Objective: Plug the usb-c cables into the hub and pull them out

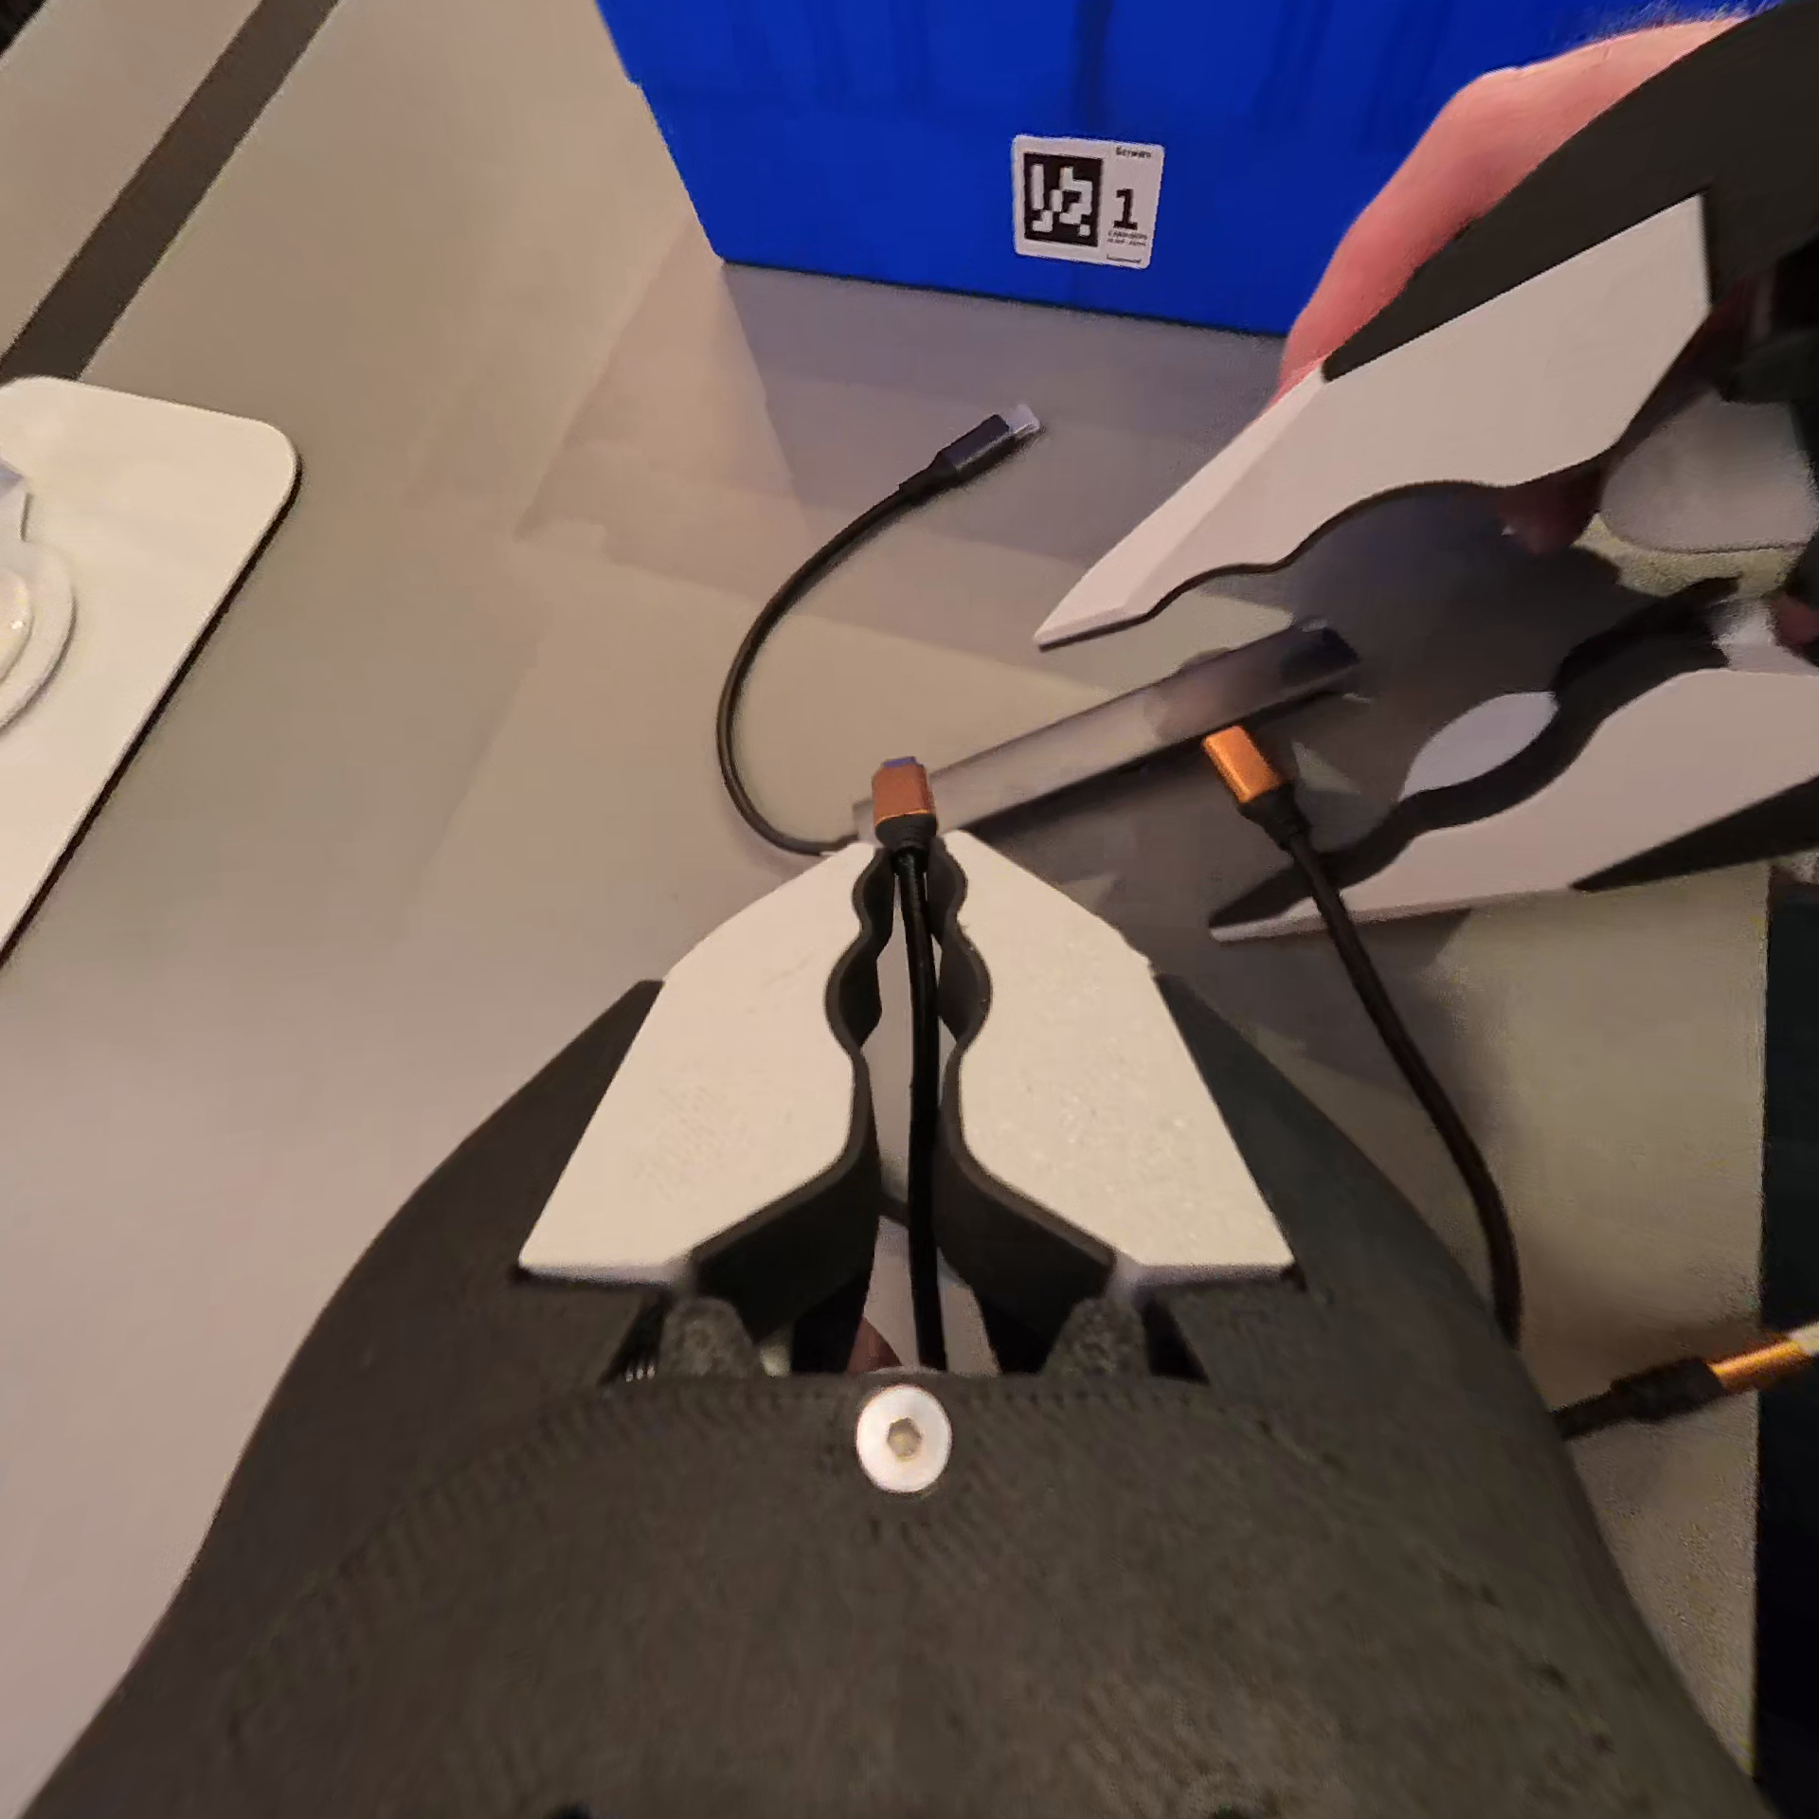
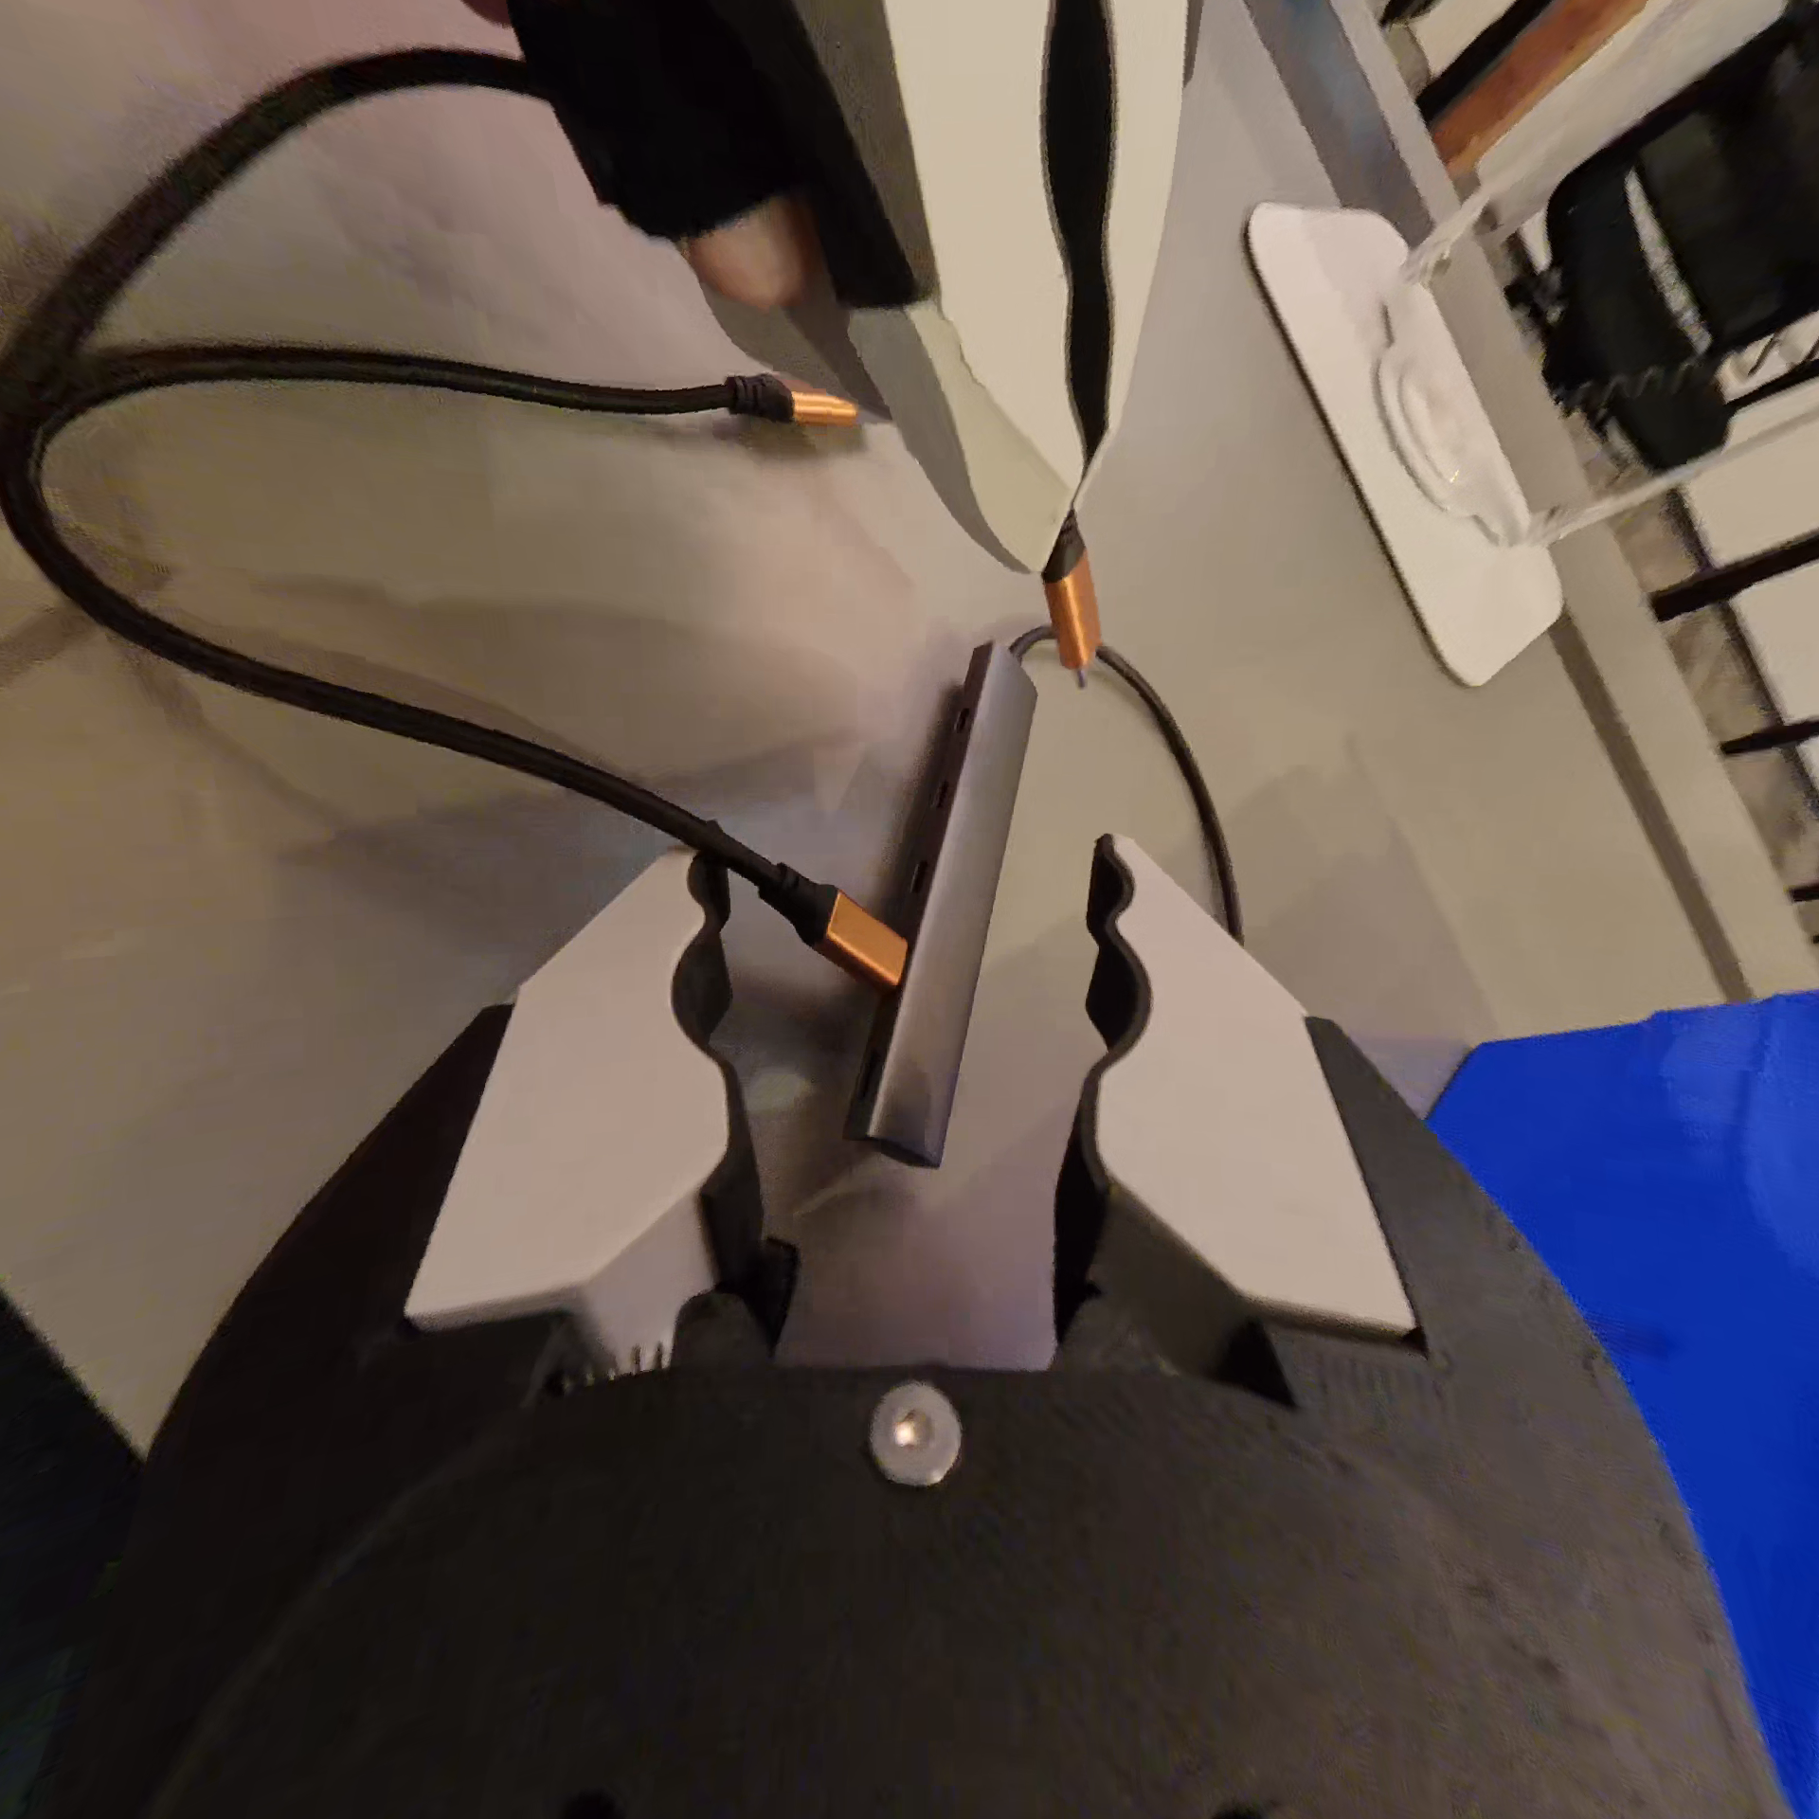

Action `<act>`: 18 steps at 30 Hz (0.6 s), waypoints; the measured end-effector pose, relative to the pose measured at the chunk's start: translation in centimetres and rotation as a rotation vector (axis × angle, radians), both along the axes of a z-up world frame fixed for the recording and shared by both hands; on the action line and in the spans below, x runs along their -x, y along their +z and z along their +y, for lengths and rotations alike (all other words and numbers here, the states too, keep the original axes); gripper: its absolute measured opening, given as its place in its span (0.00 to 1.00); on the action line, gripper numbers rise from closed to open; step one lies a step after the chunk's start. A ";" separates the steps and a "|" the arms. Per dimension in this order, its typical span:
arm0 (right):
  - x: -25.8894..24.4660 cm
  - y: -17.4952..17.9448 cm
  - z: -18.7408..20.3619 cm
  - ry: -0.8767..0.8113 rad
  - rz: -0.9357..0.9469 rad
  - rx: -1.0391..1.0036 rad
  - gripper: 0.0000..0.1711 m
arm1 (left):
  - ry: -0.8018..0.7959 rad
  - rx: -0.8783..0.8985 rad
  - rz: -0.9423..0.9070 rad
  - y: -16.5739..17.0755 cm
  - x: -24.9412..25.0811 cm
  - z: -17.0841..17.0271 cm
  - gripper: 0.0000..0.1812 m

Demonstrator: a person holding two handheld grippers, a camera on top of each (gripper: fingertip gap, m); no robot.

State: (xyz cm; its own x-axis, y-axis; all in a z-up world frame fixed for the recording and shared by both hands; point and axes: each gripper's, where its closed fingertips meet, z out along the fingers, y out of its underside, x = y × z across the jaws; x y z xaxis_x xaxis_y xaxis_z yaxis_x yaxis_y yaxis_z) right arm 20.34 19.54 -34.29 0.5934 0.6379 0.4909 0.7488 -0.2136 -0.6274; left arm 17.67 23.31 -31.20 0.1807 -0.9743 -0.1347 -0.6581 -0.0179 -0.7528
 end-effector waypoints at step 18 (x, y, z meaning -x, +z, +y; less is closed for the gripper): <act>-2.9 -0.1 -0.9 -0.148 -0.008 -0.030 0.37 | -0.175 0.039 0.273 -3.8 -1.6 0.1 0.03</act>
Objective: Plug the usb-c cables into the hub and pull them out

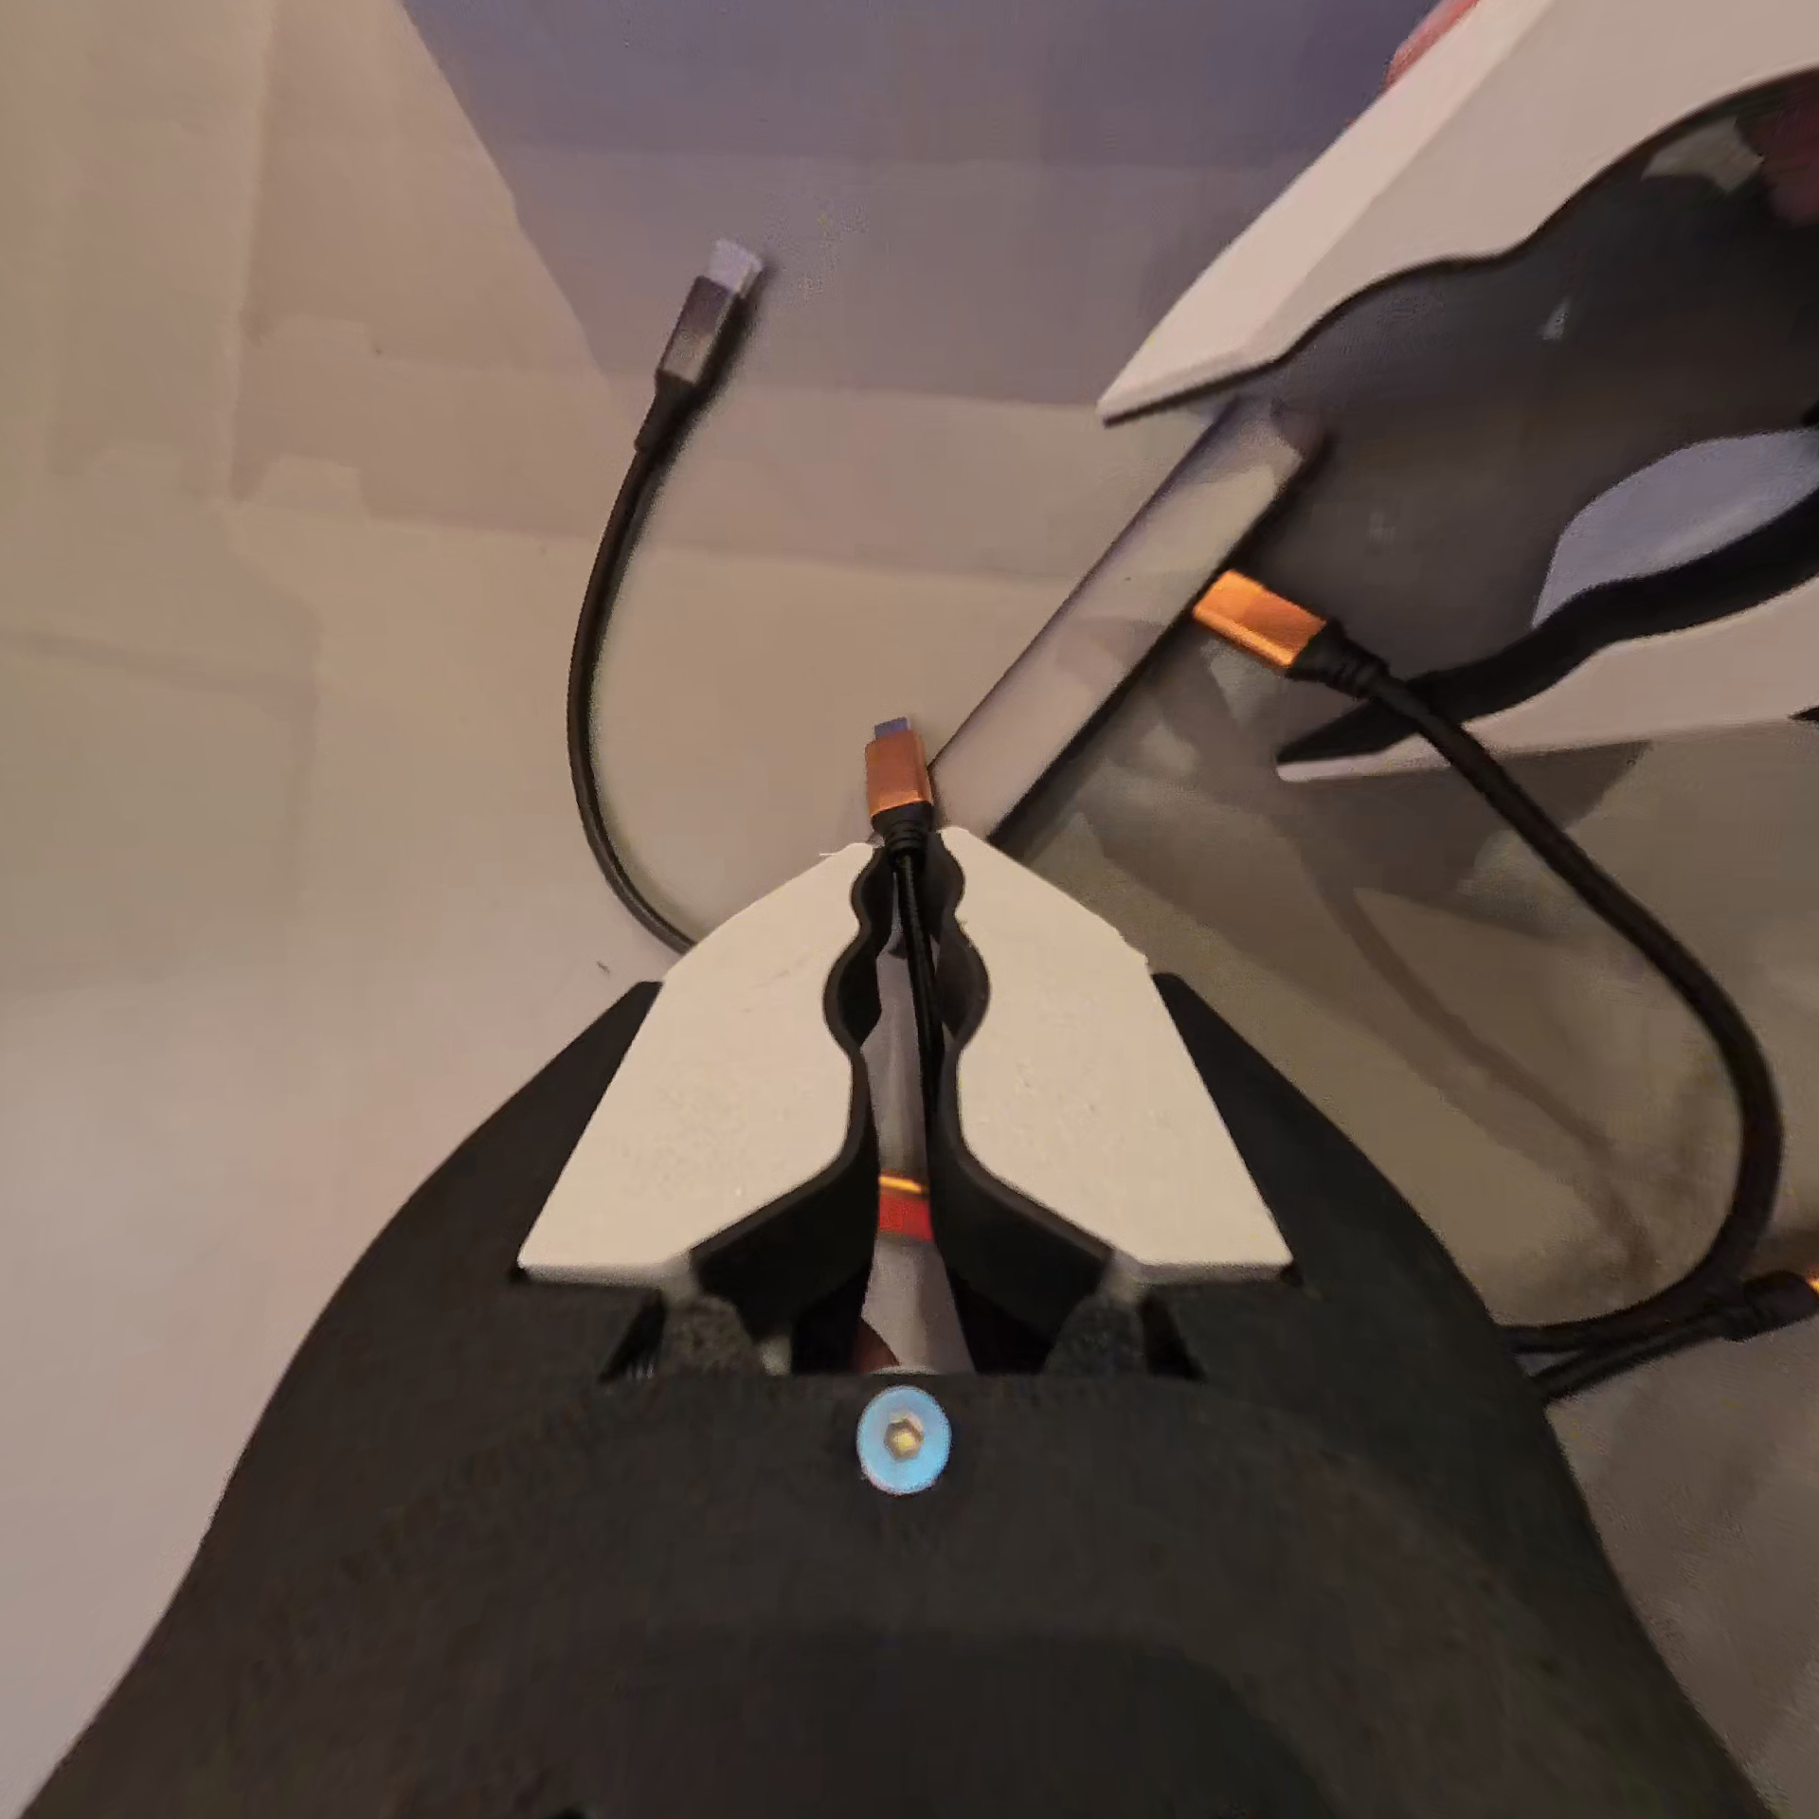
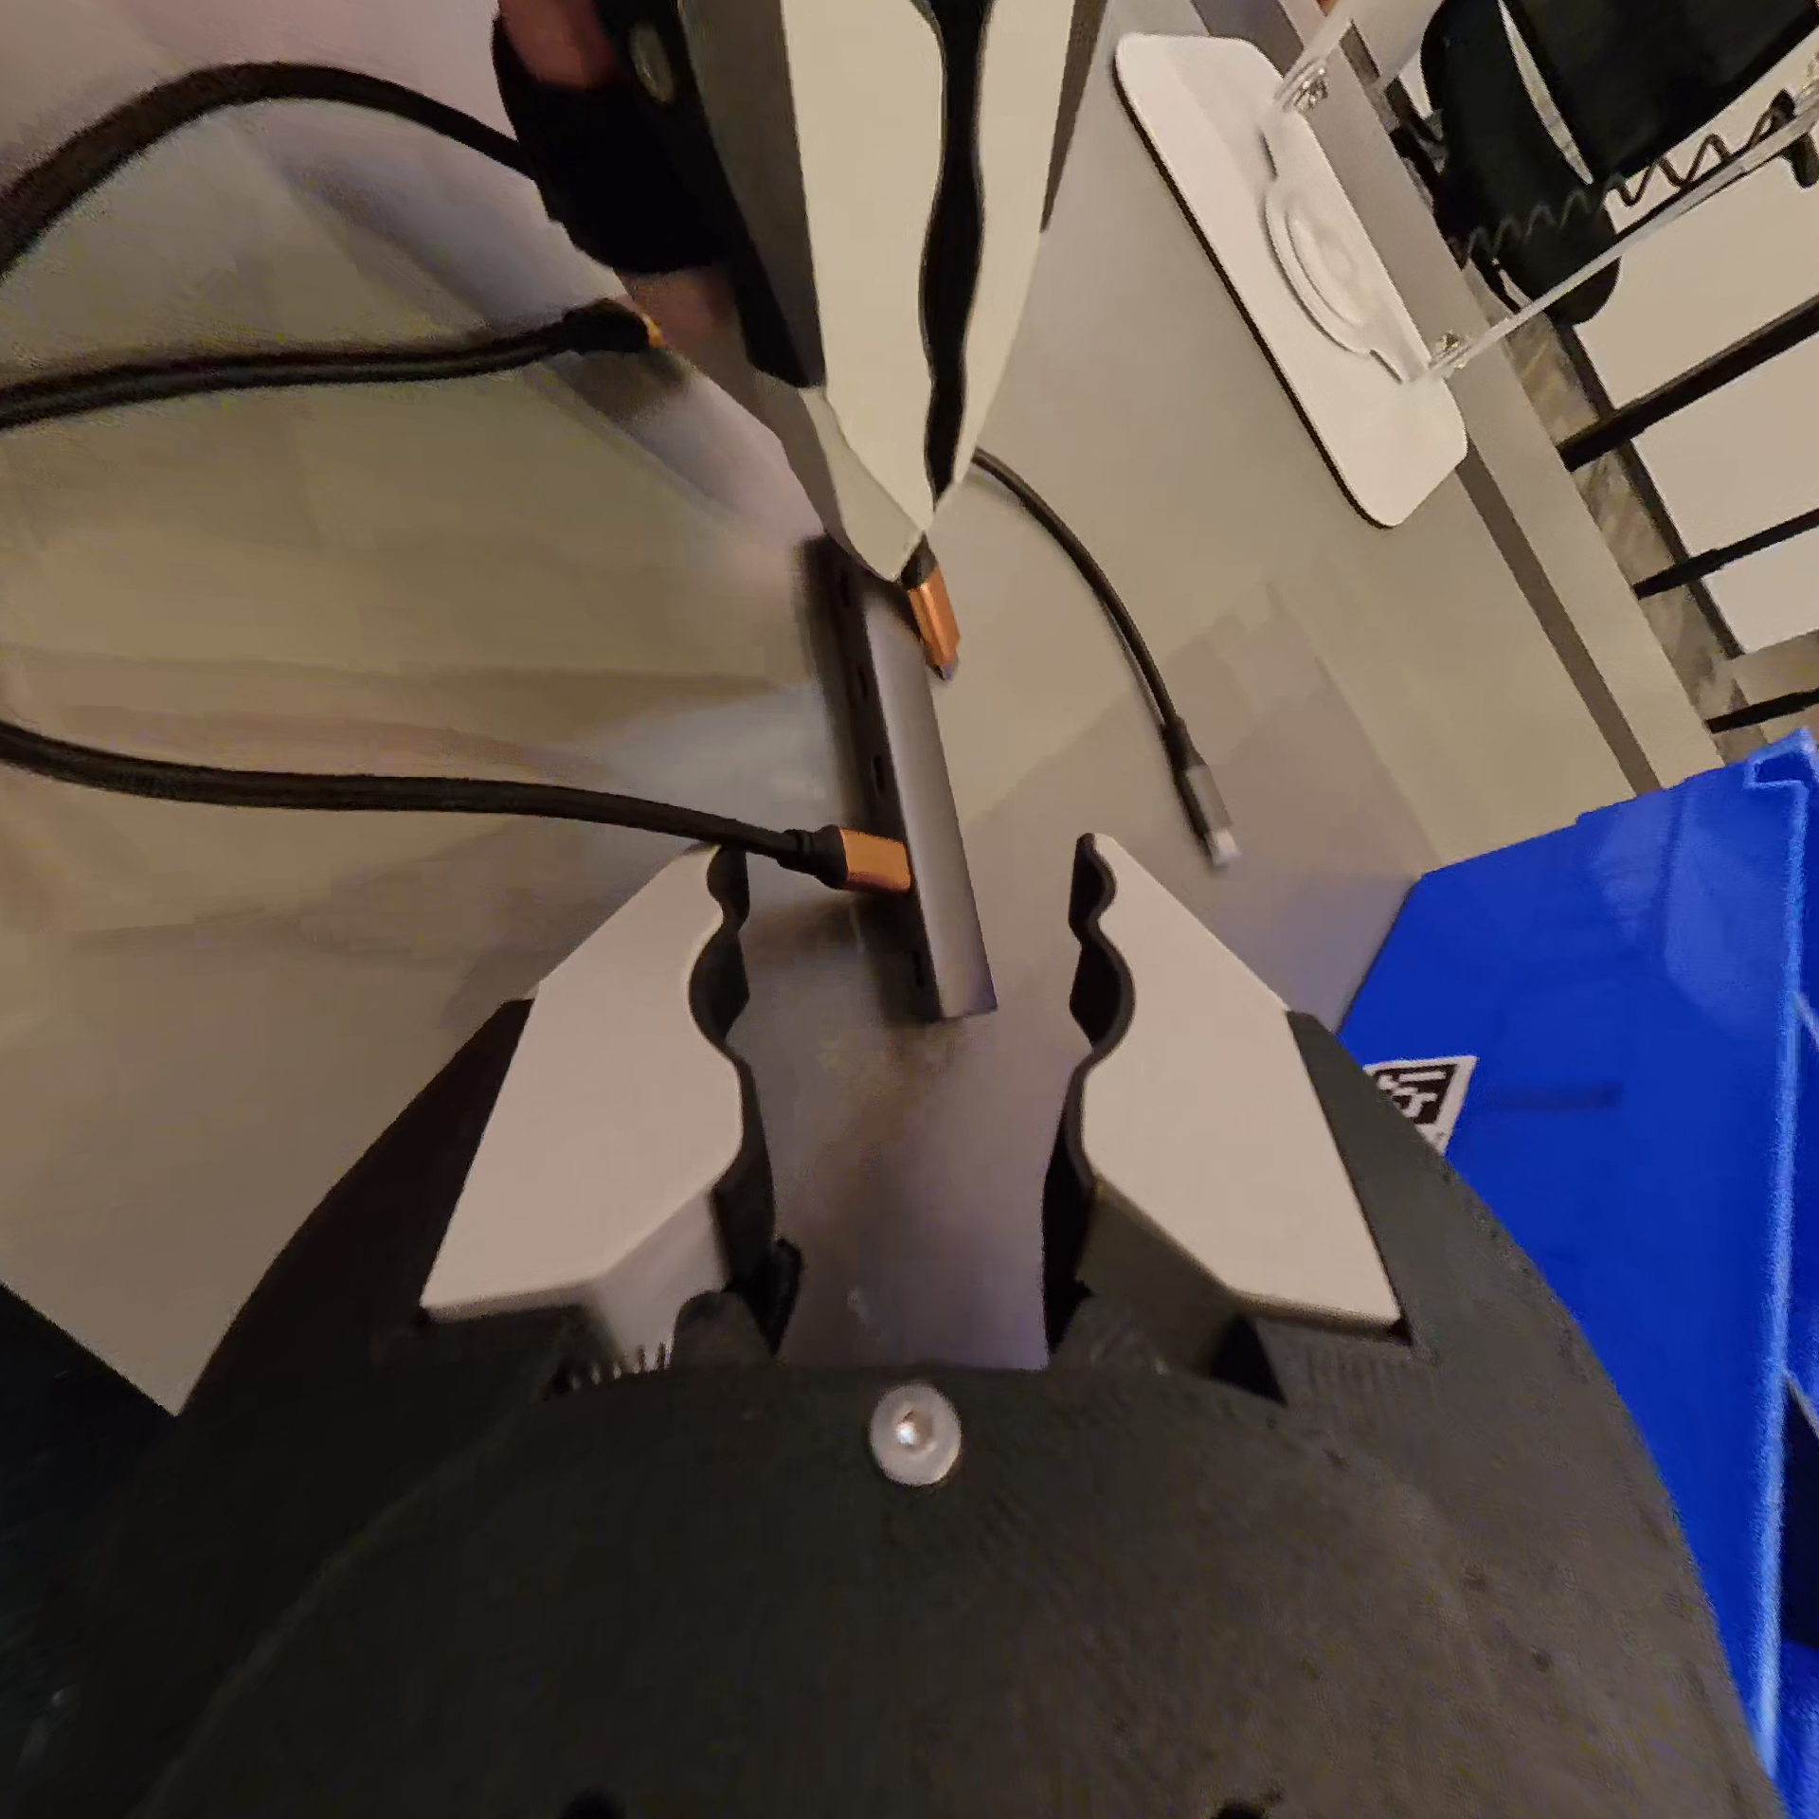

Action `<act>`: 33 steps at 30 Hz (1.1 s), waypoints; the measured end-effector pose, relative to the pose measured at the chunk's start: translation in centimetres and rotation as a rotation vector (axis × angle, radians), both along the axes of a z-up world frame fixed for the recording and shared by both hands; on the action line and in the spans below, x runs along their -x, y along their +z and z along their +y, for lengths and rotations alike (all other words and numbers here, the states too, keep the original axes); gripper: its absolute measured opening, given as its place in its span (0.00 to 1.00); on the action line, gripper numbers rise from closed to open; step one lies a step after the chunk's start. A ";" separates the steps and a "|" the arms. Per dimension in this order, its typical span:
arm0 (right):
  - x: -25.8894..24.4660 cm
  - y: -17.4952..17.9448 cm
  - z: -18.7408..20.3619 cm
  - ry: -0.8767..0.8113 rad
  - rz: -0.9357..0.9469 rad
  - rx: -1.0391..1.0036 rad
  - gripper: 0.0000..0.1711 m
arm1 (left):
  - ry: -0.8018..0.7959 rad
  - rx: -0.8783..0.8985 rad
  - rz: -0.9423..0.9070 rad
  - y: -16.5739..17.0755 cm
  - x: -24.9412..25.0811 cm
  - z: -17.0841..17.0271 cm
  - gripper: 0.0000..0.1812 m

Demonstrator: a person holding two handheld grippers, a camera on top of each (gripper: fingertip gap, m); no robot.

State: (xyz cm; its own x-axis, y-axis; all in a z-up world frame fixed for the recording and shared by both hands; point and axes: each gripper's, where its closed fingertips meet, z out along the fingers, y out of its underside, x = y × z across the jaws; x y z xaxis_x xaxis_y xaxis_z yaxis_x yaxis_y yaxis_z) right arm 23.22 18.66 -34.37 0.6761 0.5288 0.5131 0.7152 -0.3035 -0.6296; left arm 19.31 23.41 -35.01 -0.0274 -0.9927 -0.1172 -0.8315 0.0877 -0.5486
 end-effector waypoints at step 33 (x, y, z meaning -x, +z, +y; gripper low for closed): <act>2.5 -1.8 -0.2 -0.010 0.388 0.336 0.28 | -0.054 0.041 -0.021 -0.2 2.1 0.0 0.03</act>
